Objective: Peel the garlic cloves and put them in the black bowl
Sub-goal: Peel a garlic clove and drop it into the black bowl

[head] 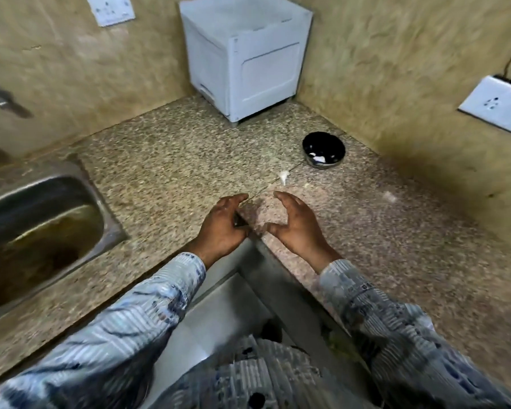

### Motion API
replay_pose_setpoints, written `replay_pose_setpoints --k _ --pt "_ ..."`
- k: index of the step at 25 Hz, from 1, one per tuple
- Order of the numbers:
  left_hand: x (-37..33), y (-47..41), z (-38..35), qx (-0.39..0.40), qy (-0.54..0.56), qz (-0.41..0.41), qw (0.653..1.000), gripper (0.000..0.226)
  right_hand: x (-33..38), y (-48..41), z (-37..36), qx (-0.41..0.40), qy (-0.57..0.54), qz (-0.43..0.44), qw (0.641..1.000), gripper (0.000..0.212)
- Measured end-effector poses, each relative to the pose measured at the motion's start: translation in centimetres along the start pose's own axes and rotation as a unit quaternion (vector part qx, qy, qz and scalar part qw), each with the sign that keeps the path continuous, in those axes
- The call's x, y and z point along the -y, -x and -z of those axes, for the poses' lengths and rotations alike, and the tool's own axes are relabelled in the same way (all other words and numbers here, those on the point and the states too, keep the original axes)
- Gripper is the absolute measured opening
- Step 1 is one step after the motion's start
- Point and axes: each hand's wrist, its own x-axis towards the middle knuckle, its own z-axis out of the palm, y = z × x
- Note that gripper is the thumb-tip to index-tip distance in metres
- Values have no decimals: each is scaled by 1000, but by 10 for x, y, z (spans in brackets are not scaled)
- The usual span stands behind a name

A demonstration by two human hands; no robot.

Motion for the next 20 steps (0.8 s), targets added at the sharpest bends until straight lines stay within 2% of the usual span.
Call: replay_pose_setpoints --k 7,12,15,17,20 --pt "-41 -113 -62 66 18 -25 997 78 -103 -79 35 -64 5 -137 989 54" --pt "-18 -191 -93 143 -19 20 989 79 -149 -149 25 21 58 -225 972 50" --pt "1 -239 -102 144 -17 53 988 76 -165 -184 13 71 103 -212 969 45" --pt "13 -267 -105 145 -28 64 987 68 -173 -199 3 93 147 -173 969 37" --pt "23 -300 -108 165 -43 41 985 64 -176 -202 -3 74 159 -183 967 26"
